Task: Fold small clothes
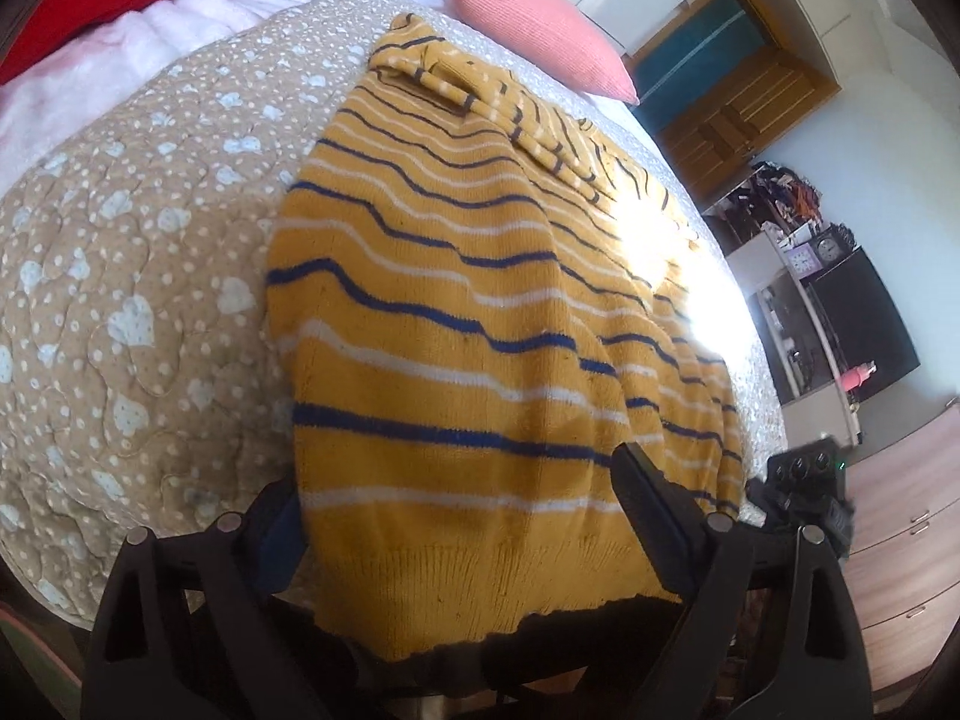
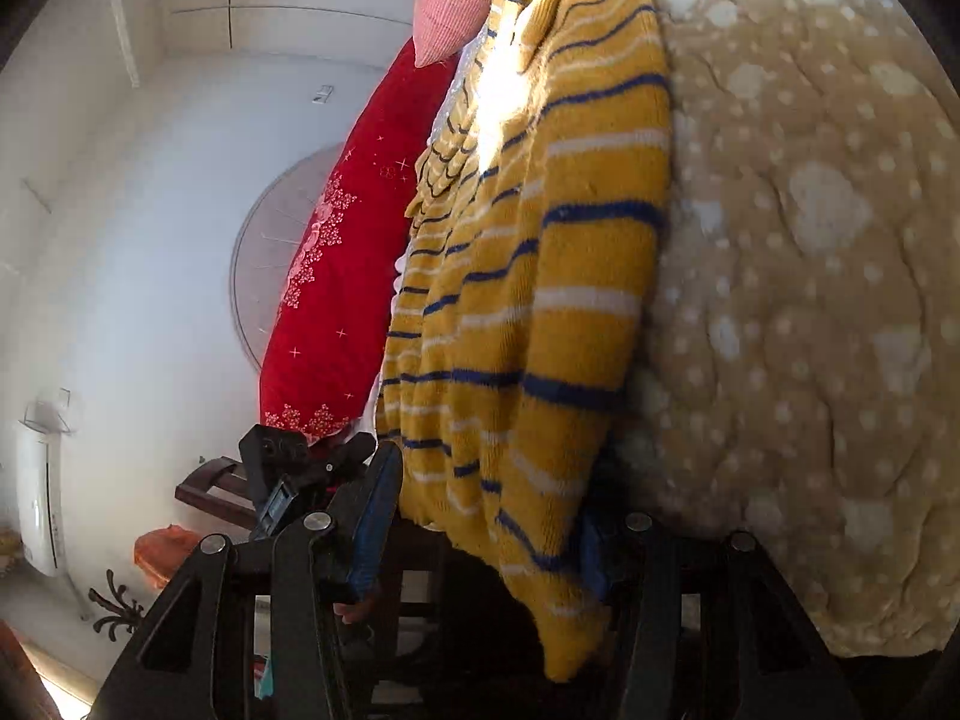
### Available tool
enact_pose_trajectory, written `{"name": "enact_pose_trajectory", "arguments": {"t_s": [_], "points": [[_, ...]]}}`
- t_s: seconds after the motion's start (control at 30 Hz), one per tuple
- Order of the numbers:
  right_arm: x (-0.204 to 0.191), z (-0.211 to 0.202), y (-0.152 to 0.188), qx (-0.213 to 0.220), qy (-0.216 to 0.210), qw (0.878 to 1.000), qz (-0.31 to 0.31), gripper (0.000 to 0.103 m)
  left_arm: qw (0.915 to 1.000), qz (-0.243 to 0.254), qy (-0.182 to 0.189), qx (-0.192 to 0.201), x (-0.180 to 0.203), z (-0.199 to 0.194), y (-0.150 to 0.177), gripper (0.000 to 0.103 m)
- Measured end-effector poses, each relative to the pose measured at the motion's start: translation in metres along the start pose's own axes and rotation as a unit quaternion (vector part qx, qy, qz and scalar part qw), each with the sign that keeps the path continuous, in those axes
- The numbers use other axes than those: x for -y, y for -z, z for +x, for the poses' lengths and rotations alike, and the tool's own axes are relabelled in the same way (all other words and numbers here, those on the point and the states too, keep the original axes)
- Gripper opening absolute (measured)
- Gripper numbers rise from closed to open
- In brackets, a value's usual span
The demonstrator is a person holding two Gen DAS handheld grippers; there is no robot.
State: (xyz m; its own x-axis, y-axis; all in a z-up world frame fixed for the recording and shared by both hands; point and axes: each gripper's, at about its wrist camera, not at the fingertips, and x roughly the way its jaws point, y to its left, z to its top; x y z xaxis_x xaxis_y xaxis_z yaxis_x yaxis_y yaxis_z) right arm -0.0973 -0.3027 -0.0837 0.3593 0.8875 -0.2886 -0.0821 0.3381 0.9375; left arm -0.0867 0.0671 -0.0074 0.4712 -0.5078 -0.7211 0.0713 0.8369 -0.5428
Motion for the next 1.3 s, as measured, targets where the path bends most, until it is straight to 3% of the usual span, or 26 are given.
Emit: {"name": "enact_pose_trajectory", "arguments": {"t_s": [0.1, 0.13, 0.17, 0.2, 0.3, 0.47, 0.67, 0.8, 0.9, 1.0, 1.03, 1.07, 1.17, 1.3], "points": [[0.006, -0.001, 0.016, 0.002, 0.004, 1.0, 0.006, 0.051, 0.9995, -0.03, 0.006, -0.002, -0.006, -0.003, -0.003, 0.086], [0.007, 0.001, 0.022, 0.001, 0.014, 1.0, 0.005, 0.047, 0.9993, -0.036, -0.014, -0.001, -0.007, -0.004, -0.004, 0.064], [0.008, 0.004, 0.026, -0.001, 0.027, 1.0, 0.003, 0.027, 0.9982, -0.036, -0.048, -0.001, -0.007, -0.005, -0.004, 0.033], [0.008, 0.006, 0.028, -0.005, 0.045, 0.999, 0.0, 0.01, 0.9964, -0.033, -0.078, -0.003, -0.006, -0.006, -0.004, 0.021], [0.006, 0.0, 0.027, 0.005, 0.054, 0.999, 0.001, 0.009, 0.9972, -0.058, -0.047, 0.009, -0.004, -0.022, 0.0, 0.014], [-0.027, -0.032, 0.033, 0.026, 0.04, 0.997, -0.057, 0.008, 0.9977, -0.026, -0.046, 0.043, 0.03, -0.051, 0.02, 0.006], [-0.037, -0.073, 0.053, 0.052, 0.025, 0.996, -0.069, 0.007, 0.9984, 0.007, -0.045, 0.034, 0.054, -0.055, 0.045, 0.006], [-0.017, -0.069, 0.056, 0.053, 0.042, 0.997, -0.038, 0.007, 0.9974, -0.012, -0.068, 0.022, 0.037, -0.04, 0.042, 0.007], [-0.01, -0.066, 0.053, 0.05, 0.05, 0.997, -0.02, 0.007, 0.9969, -0.033, -0.064, 0.033, 0.019, -0.048, 0.046, 0.009], [-0.01, -0.064, 0.051, 0.046, 0.064, 0.997, -0.022, 0.007, 0.9957, -0.055, -0.059, 0.047, 0.001, -0.057, 0.051, 0.039], [-0.01, -0.064, 0.051, 0.045, 0.072, 0.996, -0.025, 0.007, 0.995, -0.062, -0.058, 0.053, -0.003, -0.059, 0.054, 0.057], [-0.015, -0.054, 0.048, 0.046, 0.077, 0.996, -0.024, 0.007, 0.9943, -0.073, -0.049, 0.06, -0.009, -0.061, 0.055, 0.069], [-0.012, -0.05, 0.048, 0.044, 0.081, 0.996, -0.021, 0.009, 0.9949, -0.083, -0.018, 0.056, -0.014, -0.055, 0.058, 0.081], [-0.007, -0.049, 0.048, 0.036, 0.09, 0.995, -0.021, 0.009, 0.996, -0.081, -0.029, 0.024, -0.017, -0.022, 0.063, 0.081]]}}
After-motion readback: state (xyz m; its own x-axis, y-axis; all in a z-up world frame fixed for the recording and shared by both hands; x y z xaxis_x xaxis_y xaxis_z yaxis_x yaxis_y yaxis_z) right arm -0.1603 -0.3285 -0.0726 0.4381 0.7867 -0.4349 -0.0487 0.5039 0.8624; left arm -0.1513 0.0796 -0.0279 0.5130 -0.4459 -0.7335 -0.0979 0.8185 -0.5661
